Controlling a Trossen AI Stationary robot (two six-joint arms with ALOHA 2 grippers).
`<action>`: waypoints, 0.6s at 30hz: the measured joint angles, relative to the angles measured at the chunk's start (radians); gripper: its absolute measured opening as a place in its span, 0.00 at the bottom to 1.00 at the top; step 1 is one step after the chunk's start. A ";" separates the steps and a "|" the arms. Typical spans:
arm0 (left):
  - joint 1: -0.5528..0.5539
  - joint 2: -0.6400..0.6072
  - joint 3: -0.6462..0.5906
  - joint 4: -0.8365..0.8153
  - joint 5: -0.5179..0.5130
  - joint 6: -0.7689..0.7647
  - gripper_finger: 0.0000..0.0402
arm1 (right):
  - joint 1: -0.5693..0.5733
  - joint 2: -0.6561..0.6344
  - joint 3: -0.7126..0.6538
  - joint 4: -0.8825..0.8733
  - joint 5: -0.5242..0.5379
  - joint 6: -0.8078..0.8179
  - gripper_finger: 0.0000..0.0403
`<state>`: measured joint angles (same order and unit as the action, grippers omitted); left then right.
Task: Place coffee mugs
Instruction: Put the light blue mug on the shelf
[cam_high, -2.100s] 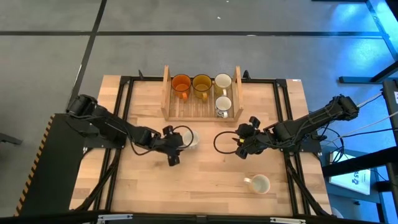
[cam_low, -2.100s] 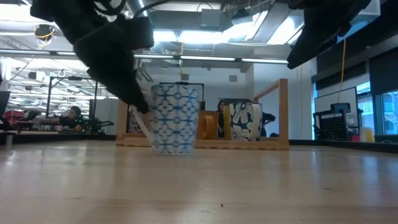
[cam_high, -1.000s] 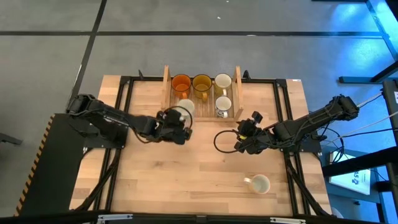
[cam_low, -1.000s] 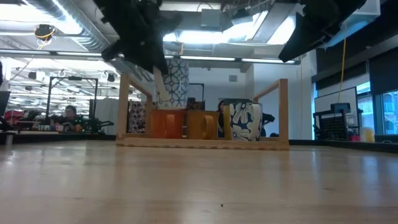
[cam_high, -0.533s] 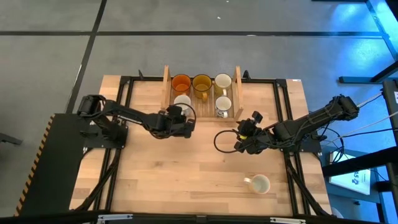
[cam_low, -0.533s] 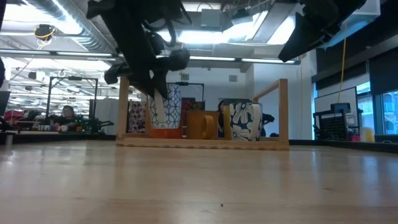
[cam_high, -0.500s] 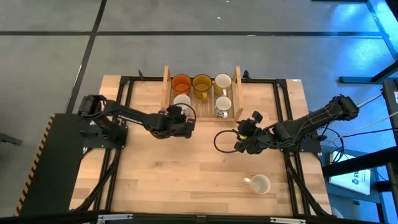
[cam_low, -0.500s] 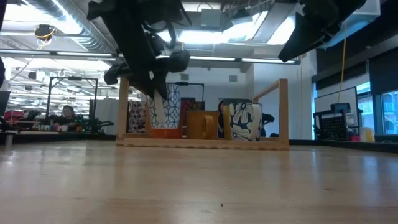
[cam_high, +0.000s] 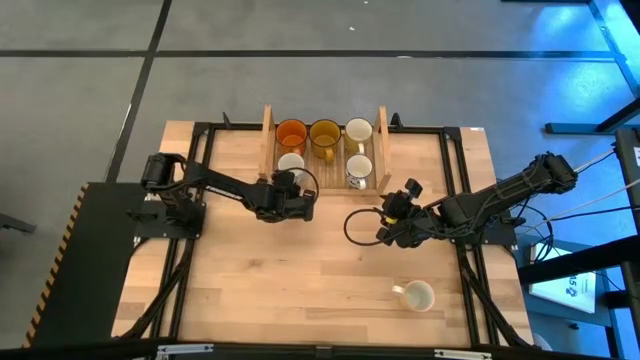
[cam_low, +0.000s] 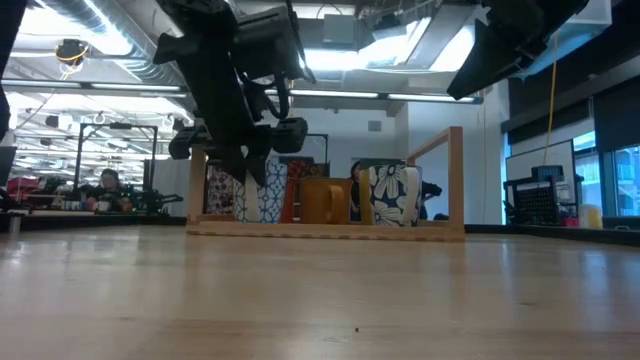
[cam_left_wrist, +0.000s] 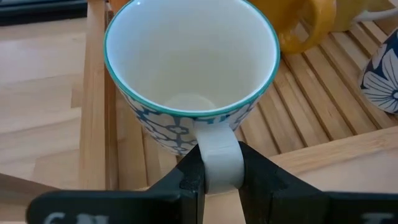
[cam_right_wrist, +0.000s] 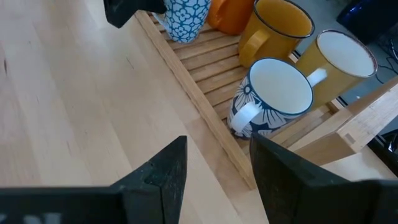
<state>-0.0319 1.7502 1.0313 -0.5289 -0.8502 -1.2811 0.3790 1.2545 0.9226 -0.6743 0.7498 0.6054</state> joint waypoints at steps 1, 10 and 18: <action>0.000 0.004 0.000 0.001 -0.001 0.000 0.15 | 0.000 0.000 0.000 0.000 0.000 0.002 0.40; -0.012 0.004 0.000 0.002 -0.004 -0.021 0.27 | 0.000 0.000 0.000 0.000 -0.001 0.018 0.40; -0.043 -0.022 0.002 0.000 -0.022 -0.016 0.35 | 0.000 0.000 0.000 0.000 -0.023 0.018 0.40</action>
<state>-0.0753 1.7286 1.0328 -0.5292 -0.8724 -1.2974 0.3790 1.2545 0.9226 -0.6740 0.7266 0.6238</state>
